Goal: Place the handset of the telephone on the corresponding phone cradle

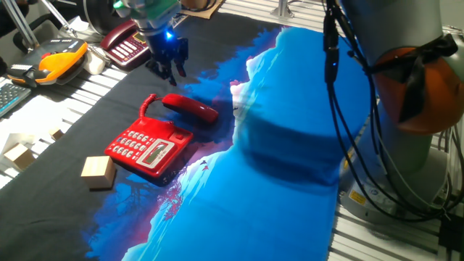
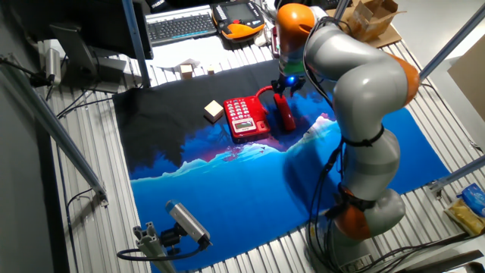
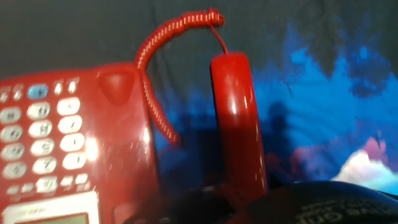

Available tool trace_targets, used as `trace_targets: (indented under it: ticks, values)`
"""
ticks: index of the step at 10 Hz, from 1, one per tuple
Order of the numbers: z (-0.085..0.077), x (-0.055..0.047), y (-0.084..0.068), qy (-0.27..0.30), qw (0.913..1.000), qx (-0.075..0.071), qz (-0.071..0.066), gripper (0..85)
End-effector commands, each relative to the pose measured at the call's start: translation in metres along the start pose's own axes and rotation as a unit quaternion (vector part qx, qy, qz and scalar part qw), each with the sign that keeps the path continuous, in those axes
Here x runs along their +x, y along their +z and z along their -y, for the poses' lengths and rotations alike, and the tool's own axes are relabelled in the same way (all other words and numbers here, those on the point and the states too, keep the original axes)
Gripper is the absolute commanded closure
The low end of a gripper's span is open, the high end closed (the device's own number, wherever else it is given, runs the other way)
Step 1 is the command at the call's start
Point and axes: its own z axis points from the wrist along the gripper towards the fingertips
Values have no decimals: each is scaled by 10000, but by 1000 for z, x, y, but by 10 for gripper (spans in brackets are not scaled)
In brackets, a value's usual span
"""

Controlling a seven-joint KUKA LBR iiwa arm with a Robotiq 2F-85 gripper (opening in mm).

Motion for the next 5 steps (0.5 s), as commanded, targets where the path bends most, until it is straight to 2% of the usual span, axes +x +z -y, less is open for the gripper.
trace_targets:
  ticks: [1, 3, 5]
  values:
    - [1, -5, 7, -36, 10000, -10, 27, 340]
    - [2, -15, 23, -228, 9997, -8, 30, 340]
    - [0, -19, 38, -277, 9995, -119, 78, 340]
